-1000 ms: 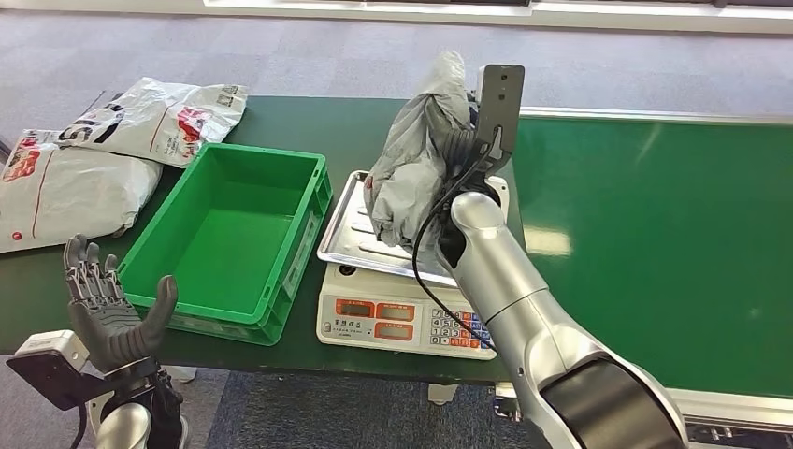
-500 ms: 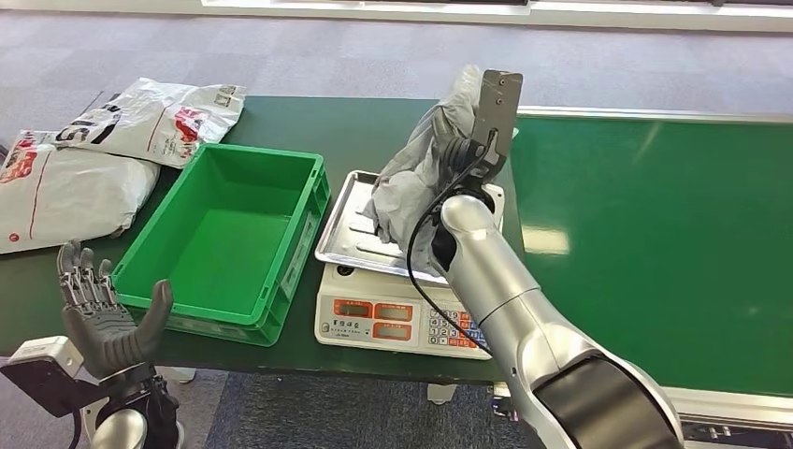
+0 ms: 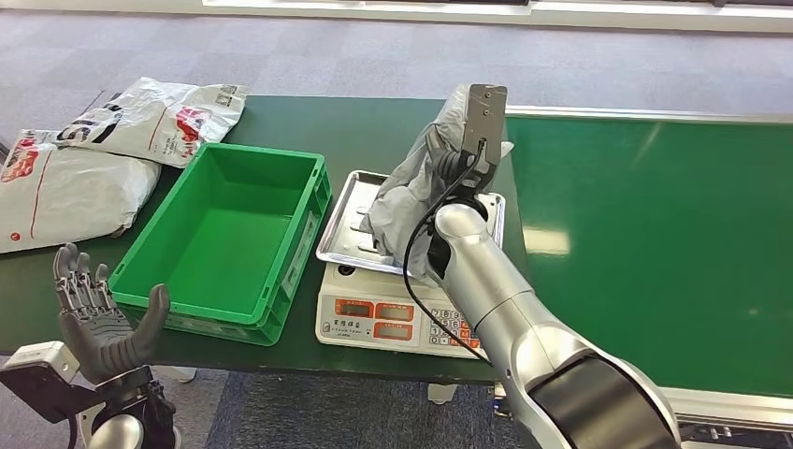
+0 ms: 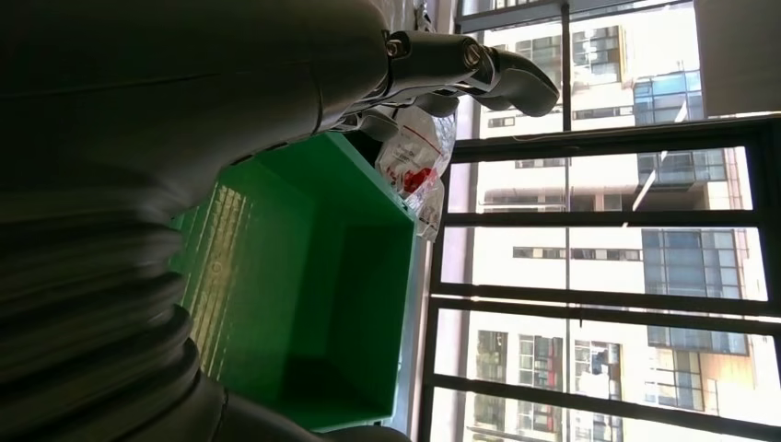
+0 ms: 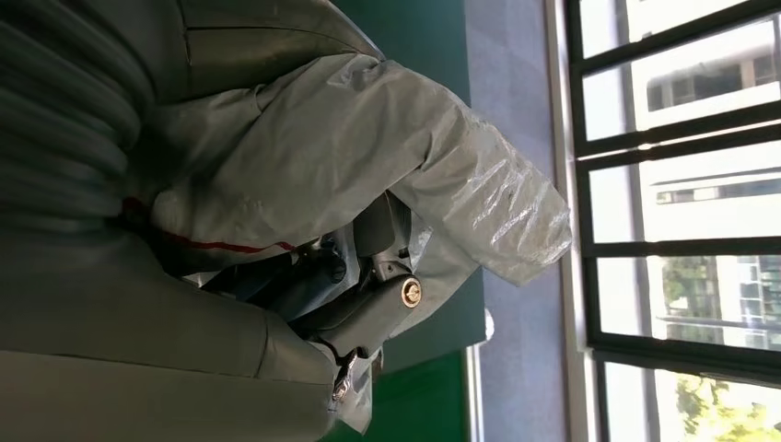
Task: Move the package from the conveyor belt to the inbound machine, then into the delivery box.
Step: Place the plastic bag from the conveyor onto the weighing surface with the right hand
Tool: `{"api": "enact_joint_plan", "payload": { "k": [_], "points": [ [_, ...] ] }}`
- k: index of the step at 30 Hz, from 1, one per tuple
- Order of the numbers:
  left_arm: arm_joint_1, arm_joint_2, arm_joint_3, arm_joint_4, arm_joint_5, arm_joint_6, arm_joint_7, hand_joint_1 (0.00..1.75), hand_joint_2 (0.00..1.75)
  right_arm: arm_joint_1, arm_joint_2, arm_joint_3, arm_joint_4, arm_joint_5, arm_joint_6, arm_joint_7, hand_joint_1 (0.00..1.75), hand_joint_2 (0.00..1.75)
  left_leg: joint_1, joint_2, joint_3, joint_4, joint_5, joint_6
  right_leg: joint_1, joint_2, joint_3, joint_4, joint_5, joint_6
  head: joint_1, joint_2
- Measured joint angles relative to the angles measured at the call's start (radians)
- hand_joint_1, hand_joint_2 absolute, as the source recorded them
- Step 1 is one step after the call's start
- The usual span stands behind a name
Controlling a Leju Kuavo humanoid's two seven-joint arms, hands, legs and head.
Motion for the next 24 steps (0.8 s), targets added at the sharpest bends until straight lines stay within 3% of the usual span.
{"api": "enact_joint_plan", "payload": {
  "k": [7, 11, 18, 24],
  "points": [
    [0.006, -0.002, 0.001, -0.002, -0.005, -0.005, 0.0, 0.0, 1.75, -0.006, 0.001, 0.137, 0.012, -0.174, 0.0, 0.046, 1.75, 1.75, 0.0, 0.0, 0.0, 0.0, 0.0, 0.0, 0.0, 0.0, -0.001, 0.0, 0.0, 0.0, 0.0, 0.0],
    [0.008, -0.005, 0.0, -0.003, -0.009, -0.007, 0.0, 0.0, 1.75, -0.013, 0.001, 0.204, 0.013, -0.195, 0.0, 0.057, 0.0, 1.75, 0.0, 0.0, -0.001, 0.0, 0.0, 0.0, 0.0, 0.0, -0.001, 0.0, 0.0, 0.0, 0.0, 0.0],
    [0.006, -0.006, 0.001, -0.006, -0.015, -0.01, 0.001, 0.0, 1.75, -0.015, 0.001, 0.344, 0.013, -0.233, 0.0, 0.097, 0.0, 1.75, 0.0, 0.0, -0.001, 0.0, 0.0, 0.0, 0.0, 0.0, -0.001, 0.0, 0.0, 0.0, 0.0, 0.0],
    [0.006, -0.007, 0.001, -0.006, -0.018, -0.011, 0.004, 0.0, 1.75, -0.017, 0.001, 0.38, 0.013, -0.245, 0.0, 0.098, 0.0, 1.75, 0.0, 0.0, 0.0, 0.0, 0.0, 0.0, 0.0, 0.0, -0.001, 0.0, 0.0, 0.0, 0.0, 0.0]
  ]
}}
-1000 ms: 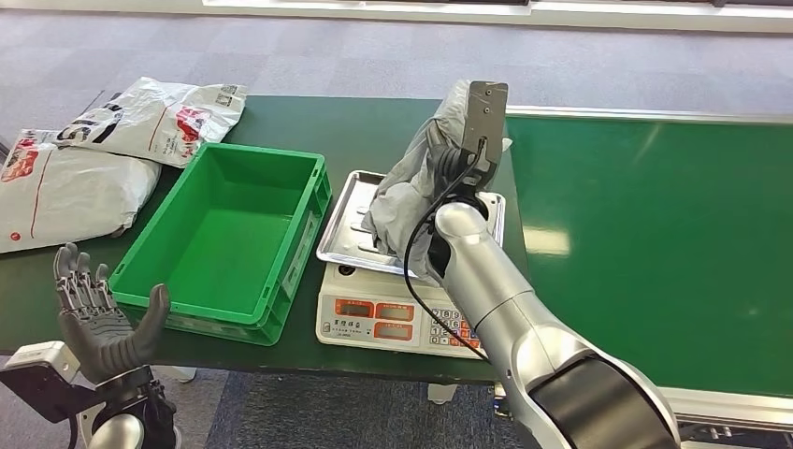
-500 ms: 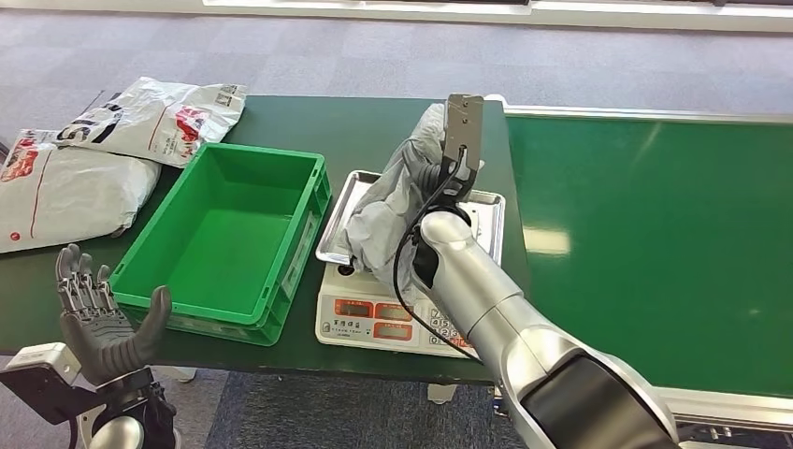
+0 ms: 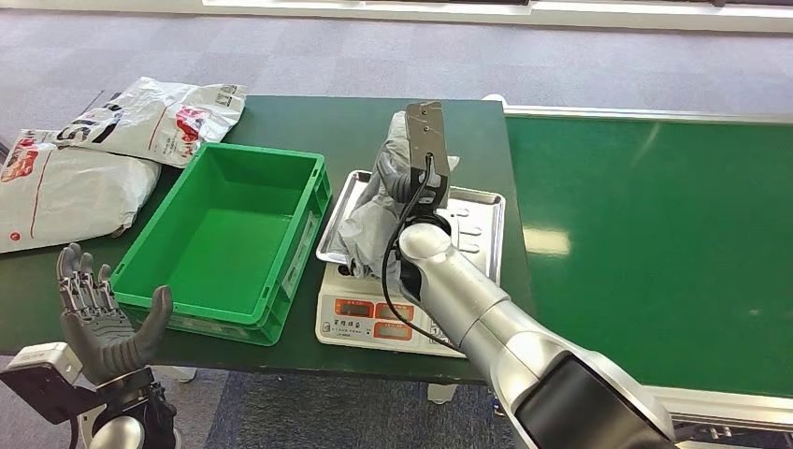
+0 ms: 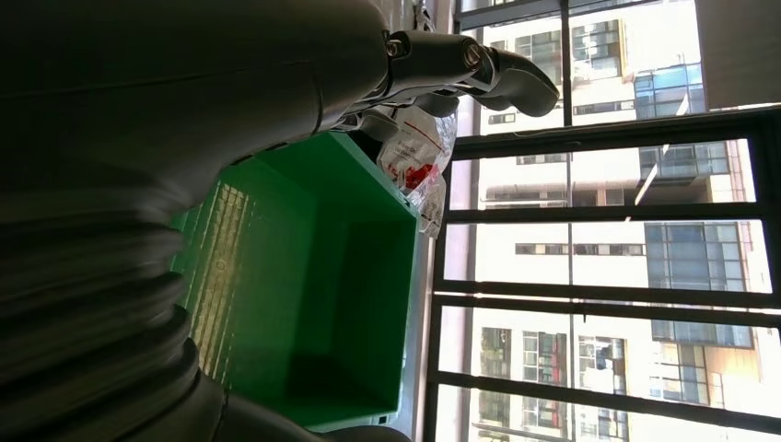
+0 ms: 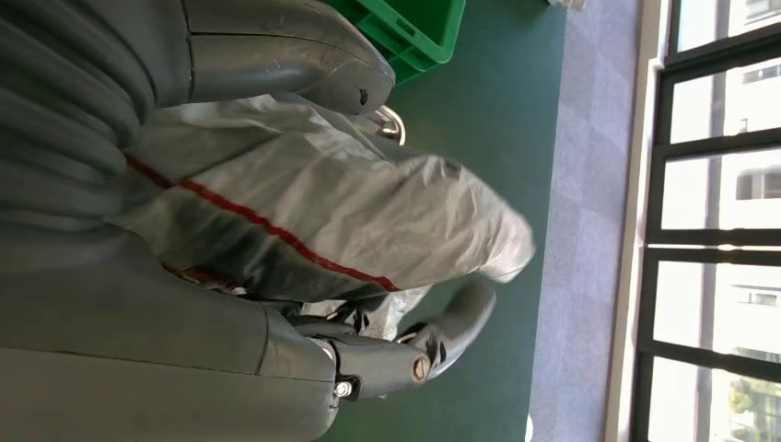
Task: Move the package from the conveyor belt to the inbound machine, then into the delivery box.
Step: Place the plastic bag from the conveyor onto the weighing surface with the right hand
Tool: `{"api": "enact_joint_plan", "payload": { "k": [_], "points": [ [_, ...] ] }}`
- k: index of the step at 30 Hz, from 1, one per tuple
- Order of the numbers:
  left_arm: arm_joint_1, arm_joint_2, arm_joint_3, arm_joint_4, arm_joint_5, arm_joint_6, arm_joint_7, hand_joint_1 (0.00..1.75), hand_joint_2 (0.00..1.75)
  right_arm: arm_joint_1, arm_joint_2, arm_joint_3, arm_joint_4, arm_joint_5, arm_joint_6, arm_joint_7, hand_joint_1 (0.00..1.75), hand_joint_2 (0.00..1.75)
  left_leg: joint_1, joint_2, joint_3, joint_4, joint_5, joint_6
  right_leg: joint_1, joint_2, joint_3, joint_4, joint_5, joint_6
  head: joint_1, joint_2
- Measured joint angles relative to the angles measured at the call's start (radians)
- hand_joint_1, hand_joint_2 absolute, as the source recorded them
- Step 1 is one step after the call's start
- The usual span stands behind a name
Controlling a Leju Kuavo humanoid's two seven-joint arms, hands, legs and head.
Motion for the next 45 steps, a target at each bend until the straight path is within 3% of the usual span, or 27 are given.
{"api": "enact_joint_plan", "payload": {
  "k": [21, 33, 45],
  "points": [
    [-0.071, 0.0, -0.006, 0.036, -0.027, -0.008, 0.01, 0.0, 1.75, -0.03, 0.0, 0.075, 0.039, -0.03, 0.0, 0.029, 0.0, 1.75, 0.0, 0.0, 0.0, 0.0, 0.0, 0.0, 0.0, 0.001, 0.0, 0.0, 0.0, 0.0, 0.0, 0.0],
    [-0.288, 0.024, -0.122, 0.081, -0.165, 0.08, 0.028, 0.0, 1.75, -0.092, -0.014, 0.06, 0.141, 0.096, 0.001, -0.101, 0.0, 1.75, 0.0, 0.004, -0.001, 0.001, 0.003, 0.001, 0.0, 0.004, -0.003, 0.0, 0.006, 0.001, 0.0, 0.0],
    [-0.33, 0.034, -0.15, 0.099, -0.171, 0.087, 0.031, 0.0, 1.75, -0.099, -0.036, 0.023, 0.152, 0.123, 0.001, -0.107, 0.0, 1.75, 0.0, 0.006, -0.002, 0.001, 0.003, 0.001, 0.0, 0.007, -0.005, 0.0, 0.006, 0.001, 0.0, 0.0]
  ]
}}
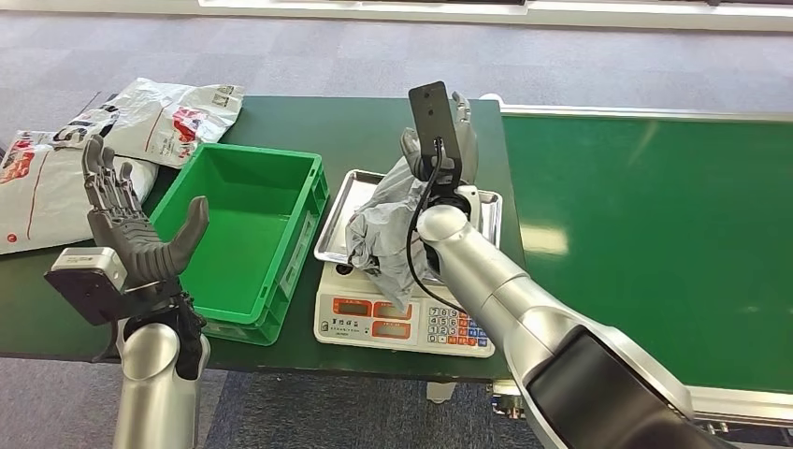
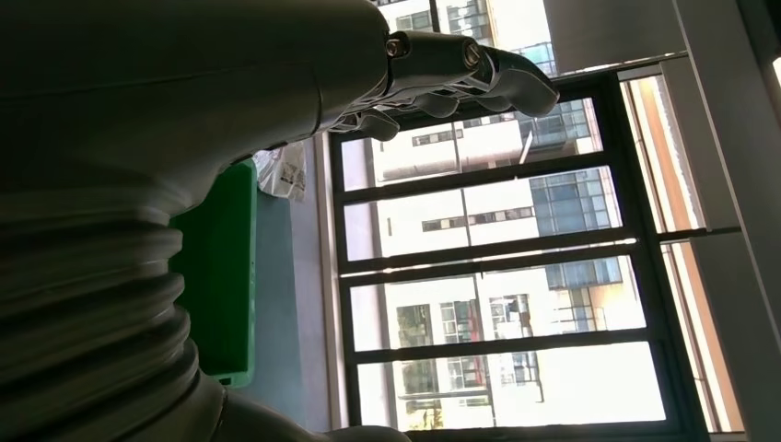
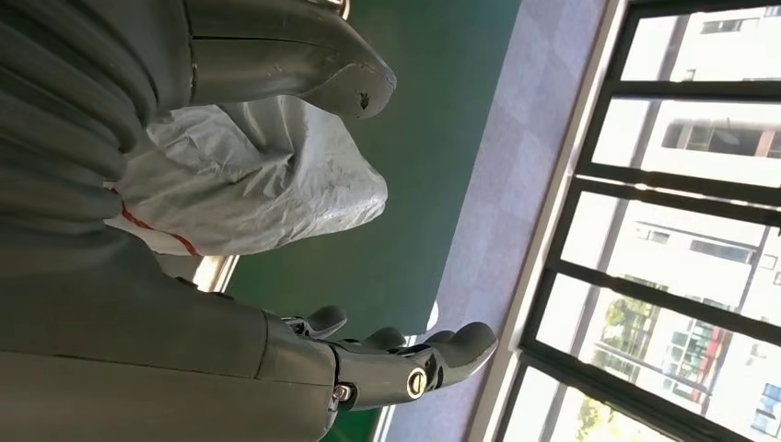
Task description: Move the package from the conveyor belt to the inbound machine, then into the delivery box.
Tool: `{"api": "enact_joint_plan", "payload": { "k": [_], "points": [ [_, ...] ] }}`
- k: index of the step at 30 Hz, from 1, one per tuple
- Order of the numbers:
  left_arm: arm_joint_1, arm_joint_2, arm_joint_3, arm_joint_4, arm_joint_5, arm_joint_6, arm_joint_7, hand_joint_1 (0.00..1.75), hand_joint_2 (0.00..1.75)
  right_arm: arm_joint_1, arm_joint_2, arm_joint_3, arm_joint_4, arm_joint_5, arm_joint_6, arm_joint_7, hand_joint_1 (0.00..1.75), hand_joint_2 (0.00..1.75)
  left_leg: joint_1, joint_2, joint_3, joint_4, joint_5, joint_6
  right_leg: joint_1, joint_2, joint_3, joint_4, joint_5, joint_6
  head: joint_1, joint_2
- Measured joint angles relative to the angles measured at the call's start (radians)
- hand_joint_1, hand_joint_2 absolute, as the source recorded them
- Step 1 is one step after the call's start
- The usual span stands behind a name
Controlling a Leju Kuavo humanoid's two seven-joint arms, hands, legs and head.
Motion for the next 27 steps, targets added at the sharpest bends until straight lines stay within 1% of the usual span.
{"api": "enact_joint_plan", "payload": {
  "k": [2, 3, 4, 5, 6, 7, 8, 9, 10, 11, 12, 13, 14, 16, 20, 25, 27],
  "points": [
    [-0.002, 0.001, -0.001, 0.002, -0.004, -0.003, 0.004, 0.0, 1.75, 0.0, -0.002, -0.003, 0.001, 0.004, 0.0, -0.002, 0.0, 1.75, 0.0, 0.0, 0.0, 0.0, 0.0, 0.0, 0.0, 0.0, -0.001, 0.0, 0.0, 0.0, 0.0, 0.0],
    [-0.012, 0.002, -0.004, 0.007, -0.02, -0.016, 0.021, 0.0, 1.75, 0.008, -0.004, -0.008, -0.003, 0.022, 0.0, -0.017, 0.0, 1.75, 0.0, 0.001, 0.001, 0.001, 0.0, 0.0, 0.0, 0.0, -0.002, -0.001, 0.0, 0.0, -0.001, 0.0],
    [-0.039, 0.002, -0.014, 0.029, -0.062, -0.051, 0.064, 0.0, 1.75, 0.04, -0.015, -0.024, -0.024, 0.066, 0.0, -0.052, 0.0, 1.75, 0.001, 0.0, 0.003, 0.002, 0.0, 0.001, 0.001, -0.001, -0.003, -0.002, -0.001, 0.0, -0.002, 0.0],
    [-0.092, 0.002, -0.035, 0.075, -0.129, -0.102, 0.134, 0.0, 1.75, 0.107, -0.039, -0.054, -0.08, 0.143, 0.001, -0.108, 0.0, 1.75, 0.003, -0.005, 0.005, 0.002, 0.0, 0.001, 0.002, -0.007, 0.0, -0.005, -0.003, 0.001, -0.004, 0.0],
    [-0.169, -0.001, -0.068, 0.155, -0.211, -0.163, 0.227, 0.0, 1.75, 0.214, -0.08, -0.107, -0.186, 0.251, 0.006, -0.185, 0.0, 1.75, 0.005, -0.014, 0.008, 0.002, -0.001, 0.003, 0.005, -0.017, 0.007, -0.007, -0.006, 0.002, -0.004, 0.0],
    [-0.253, -0.006, -0.105, 0.254, -0.287, -0.21, 0.314, 0.0, 1.75, 0.35, -0.126, -0.178, -0.323, 0.367, 0.026, -0.26, 0.0, 1.75, 0.007, -0.023, 0.011, 0.002, -0.003, 0.004, 0.007, -0.026, 0.017, -0.01, -0.01, 0.003, -0.001, 0.0],
    [-0.33, -0.015, -0.137, 0.352, -0.336, -0.23, 0.373, 0.0, 1.75, 0.49, -0.169, -0.265, -0.465, 0.462, 0.072, -0.315, 0.0, 1.75, 0.008, -0.03, 0.013, 0.002, -0.004, 0.006, 0.007, -0.033, 0.025, -0.011, -0.011, 0.005, 0.005, 0.0],
    [-0.391, -0.024, -0.162, 0.438, -0.36, -0.23, 0.403, 0.0, 1.75, 0.611, -0.199, -0.367, -0.588, 0.525, 0.152, -0.348, 0.0, 1.75, 0.007, -0.031, 0.012, 0.002, -0.005, 0.007, 0.006, -0.033, 0.028, -0.011, -0.009, 0.007, 0.01, 0.0],
    [-0.435, -0.032, -0.179, 0.504, -0.366, -0.219, 0.407, 0.0, 1.75, 0.702, -0.215, -0.477, -0.679, 0.558, 0.26, -0.357, 0.0, 1.75, 0.004, -0.025, 0.01, 0.003, -0.005, 0.008, 0.003, -0.027, 0.025, -0.01, -0.006, 0.008, 0.013, 0.0],
    [-0.469, -0.039, -0.194, 0.557, -0.366, -0.211, 0.404, 0.0, 1.75, 0.766, -0.226, -0.586, -0.753, 0.575, 0.362, -0.356, 0.0, 1.75, 0.002, -0.017, 0.007, 0.003, -0.004, 0.009, 0.0, -0.018, 0.019, -0.01, -0.002, 0.01, 0.013, 0.0],
    [-0.497, -0.045, -0.21, 0.602, -0.37, -0.209, 0.405, 0.0, 1.75, 0.807, -0.232, -0.682, -0.818, 0.59, 0.435, -0.351, 0.0, 1.75, 0.0, -0.007, 0.004, 0.003, -0.004, 0.01, -0.001, -0.008, 0.013, -0.01, 0.001, 0.012, 0.013, 0.0],
    [-0.519, -0.051, -0.226, 0.641, -0.375, -0.211, 0.411, 0.0, 1.75, 0.838, -0.238, -0.757, -0.876, 0.606, 0.468, -0.345, 0.0, 1.75, -0.002, 0.001, 0.003, 0.004, -0.005, 0.012, -0.003, 0.0, 0.01, -0.01, 0.003, 0.013, 0.013, 0.0],
    [-0.538, -0.059, -0.243, 0.674, -0.381, -0.215, 0.417, 0.0, 1.75, 0.864, -0.242, -0.805, -0.924, 0.617, 0.463, -0.338, 0.0, 1.75, -0.003, 0.008, 0.003, 0.004, -0.006, 0.014, -0.004, 0.007, 0.008, -0.01, 0.004, 0.014, 0.013, 0.0],
    [-0.566, -0.079, -0.274, 0.726, -0.391, -0.223, 0.429, 0.0, 1.75, 0.903, -0.248, -0.849, -0.996, 0.629, 0.427, -0.325, 0.0, 1.75, -0.005, 0.018, 0.004, 0.005, -0.009, 0.016, -0.005, 0.016, 0.006, -0.01, 0.005, 0.015, 0.013, 0.0],
    [-0.601, -0.107, -0.309, 0.792, -0.398, -0.225, 0.439, 0.0, 1.75, 0.946, -0.261, -0.883, -1.089, 0.635, 0.406, -0.319, 0.0, 1.75, -0.007, 0.026, 0.005, 0.005, -0.011, 0.017, -0.006, 0.023, 0.003, -0.01, 0.005, 0.016, 0.013, 0.0],
    [-0.621, -0.121, -0.324, 0.834, -0.398, -0.225, 0.441, 0.0, 1.75, 0.967, -0.272, -0.905, -1.142, 0.636, 0.406, -0.317, 0.0, 1.75, -0.007, 0.026, 0.005, 0.004, -0.01, 0.016, -0.006, 0.023, 0.003, -0.01, 0.006, 0.015, 0.013, 0.0],
    [-0.625, -0.126, -0.326, 0.845, -0.406, -0.239, 0.451, 0.0, 1.75, 0.973, -0.273, -0.91, -1.155, 0.642, 0.406, -0.325, 0.0, 1.75, -0.007, 0.026, 0.006, 0.004, -0.009, 0.016, -0.005, 0.024, 0.003, -0.01, 0.006, 0.015, 0.013, 0.0]
  ]
}}
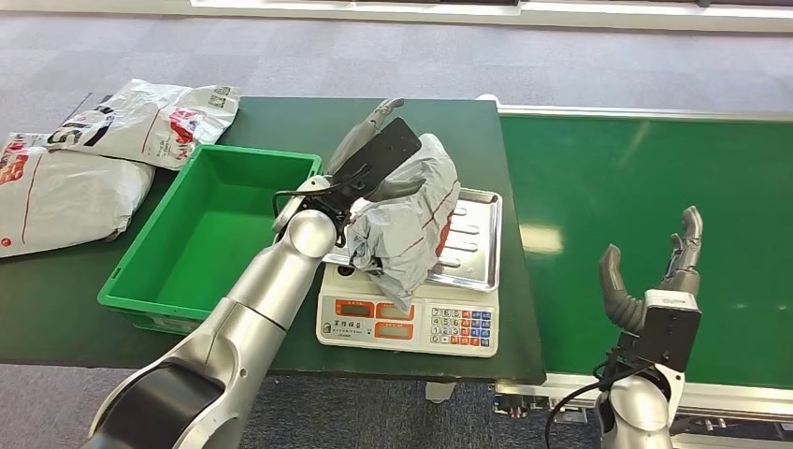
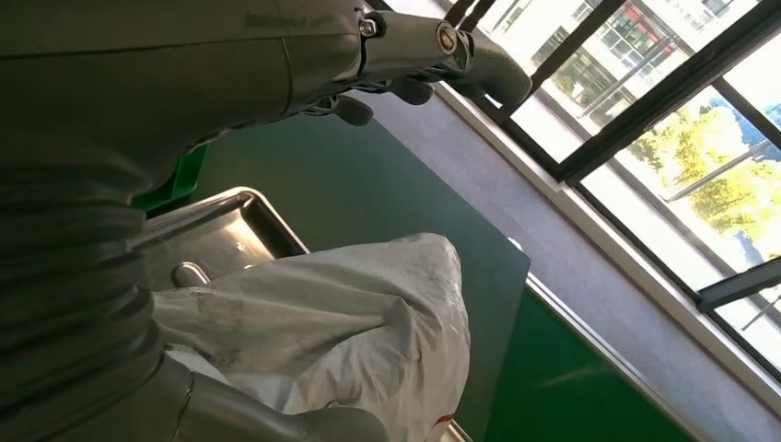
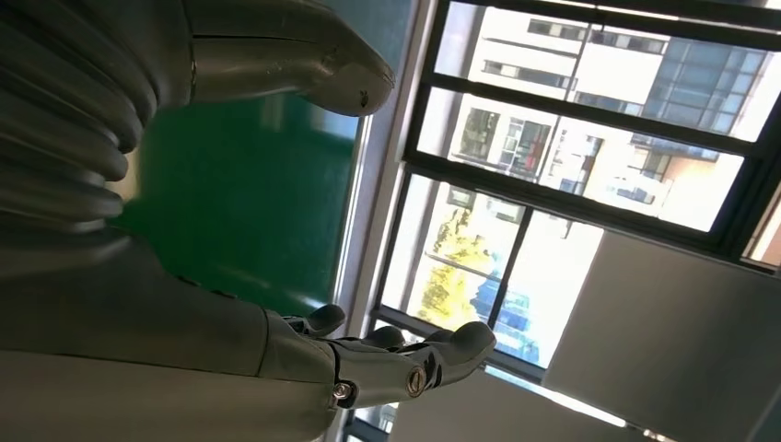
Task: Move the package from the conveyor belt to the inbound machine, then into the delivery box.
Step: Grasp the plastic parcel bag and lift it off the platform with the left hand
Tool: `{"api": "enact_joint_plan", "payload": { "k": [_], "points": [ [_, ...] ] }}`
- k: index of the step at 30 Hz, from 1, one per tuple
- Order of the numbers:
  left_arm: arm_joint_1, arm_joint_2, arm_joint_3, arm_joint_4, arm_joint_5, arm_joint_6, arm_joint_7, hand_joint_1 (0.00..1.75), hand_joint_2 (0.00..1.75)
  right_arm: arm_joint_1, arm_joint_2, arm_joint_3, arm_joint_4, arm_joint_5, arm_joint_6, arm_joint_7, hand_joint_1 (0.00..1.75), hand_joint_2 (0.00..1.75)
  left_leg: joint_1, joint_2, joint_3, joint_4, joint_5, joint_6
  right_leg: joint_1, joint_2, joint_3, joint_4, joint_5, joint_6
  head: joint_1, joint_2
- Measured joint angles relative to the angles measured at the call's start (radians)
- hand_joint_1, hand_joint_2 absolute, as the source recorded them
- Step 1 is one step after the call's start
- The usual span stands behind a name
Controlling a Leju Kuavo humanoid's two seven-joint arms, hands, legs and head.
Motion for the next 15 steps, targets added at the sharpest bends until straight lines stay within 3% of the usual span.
{"api": "enact_joint_plan", "payload": {
  "k": [3, 7, 12, 15],
  "points": [
    [-0.019, -0.013, -0.038, 0.034, -0.001, -0.066, 0.088, 0.0, 1.75, 0.015, 0.0, -0.009, -0.038, 0.031, 0.0, -0.016, 0.0, 1.75, 0.0, -0.001, 0.0, 0.0, 0.001, 0.001, 0.0, -0.001, 0.0, 0.0, 0.0, 0.0, 0.0, 0.0],
    [-0.048, -0.036, -0.202, 0.095, 0.131, -0.099, 0.23, 0.0, 1.75, 0.027, 0.0, -0.01, -0.12, 0.047, 0.002, 0.004, 0.0, 1.75, 0.0, -0.001, -0.001, 0.0, 0.001, 0.001, -0.002, -0.001, 0.0, 0.0, 0.0, 0.001, 0.0, 0.0],
    [-0.078, -0.045, -0.334, 0.15, 0.191, -0.098, 0.25, 0.0, 1.75, 0.031, 0.0, -0.01, -0.16, 0.042, 0.002, 0.006, 0.0, 1.75, 0.0, 0.001, -0.001, 0.0, 0.0, 0.002, -0.003, 0.001, 0.0, 0.0, 0.001, 0.001, 0.0, 0.0],
    [-0.093, -0.045, -0.386, 0.193, 0.23, -0.149, 0.291, 0.0, 1.75, 0.019, 0.009, -0.009, -0.168, 0.019, 0.002, -0.001, 0.0, 1.75, 0.0, 0.001, 0.0, -0.001, 0.0, 0.002, -0.003, 0.001, 0.001, 0.0, 0.001, 0.001, 0.0, 0.0]
  ]
}}
